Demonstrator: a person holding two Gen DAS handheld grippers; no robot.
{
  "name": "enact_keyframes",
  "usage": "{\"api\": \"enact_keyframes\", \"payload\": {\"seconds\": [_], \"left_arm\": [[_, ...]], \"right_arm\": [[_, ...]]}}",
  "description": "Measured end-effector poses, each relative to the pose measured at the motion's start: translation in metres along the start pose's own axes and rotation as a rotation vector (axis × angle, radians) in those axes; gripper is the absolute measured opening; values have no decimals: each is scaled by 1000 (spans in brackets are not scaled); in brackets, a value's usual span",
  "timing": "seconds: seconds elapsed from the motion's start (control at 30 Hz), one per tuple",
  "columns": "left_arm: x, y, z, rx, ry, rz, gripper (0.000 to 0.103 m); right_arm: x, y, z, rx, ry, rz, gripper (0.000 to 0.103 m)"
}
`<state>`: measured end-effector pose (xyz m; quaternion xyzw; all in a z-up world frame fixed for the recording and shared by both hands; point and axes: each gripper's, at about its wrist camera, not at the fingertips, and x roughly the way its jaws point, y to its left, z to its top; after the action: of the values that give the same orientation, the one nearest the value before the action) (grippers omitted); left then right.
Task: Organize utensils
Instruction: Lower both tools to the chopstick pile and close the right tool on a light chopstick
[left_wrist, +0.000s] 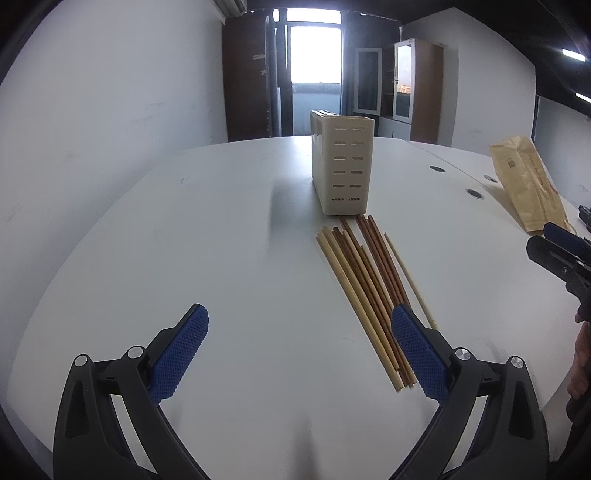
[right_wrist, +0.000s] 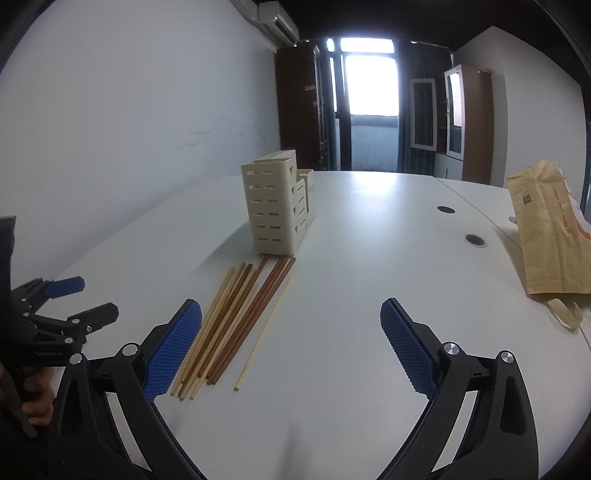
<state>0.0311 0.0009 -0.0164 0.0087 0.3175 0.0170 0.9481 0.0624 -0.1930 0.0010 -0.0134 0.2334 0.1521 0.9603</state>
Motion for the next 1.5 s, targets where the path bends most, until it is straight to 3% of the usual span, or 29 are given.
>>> {"api": "enact_keyframes", "payload": {"seconds": [0.27,0.4,0.67,0.8,0.83,0.87,0.9,1.0,1.23,1.4,1.5], "left_arm": [[41,-1,16,13,90,18,97],[71,-1,33,21,159,-19,97],[156,0,75,-29,343,-54,97],[181,3,81,-87,343,-126,97],[184,3,79,-95,352,-116,97],[185,2,77,-93,364,-102,97],[184,1,75,-85,354,-112,97],[182,-4,68,-63,354,-76,97],[185,-8,59,-41,359,-7,96],[178,-8,53,-35,347,4,95],[182,-9,55,-38,358,6,88]], "right_arm": [[29,-12,10,12,53,33,98],[49,-17,25,7,82,51,98],[146,-20,62,-6,245,45,98],[186,-33,48,134,251,99,98],[197,-34,40,158,304,91,98],[199,-29,38,140,338,92,92],[192,-23,40,100,282,142,92],[194,-17,35,58,312,83,92],[205,-12,28,2,373,79,35],[206,-4,26,-33,384,84,33],[209,-1,23,-50,400,75,33]]}}
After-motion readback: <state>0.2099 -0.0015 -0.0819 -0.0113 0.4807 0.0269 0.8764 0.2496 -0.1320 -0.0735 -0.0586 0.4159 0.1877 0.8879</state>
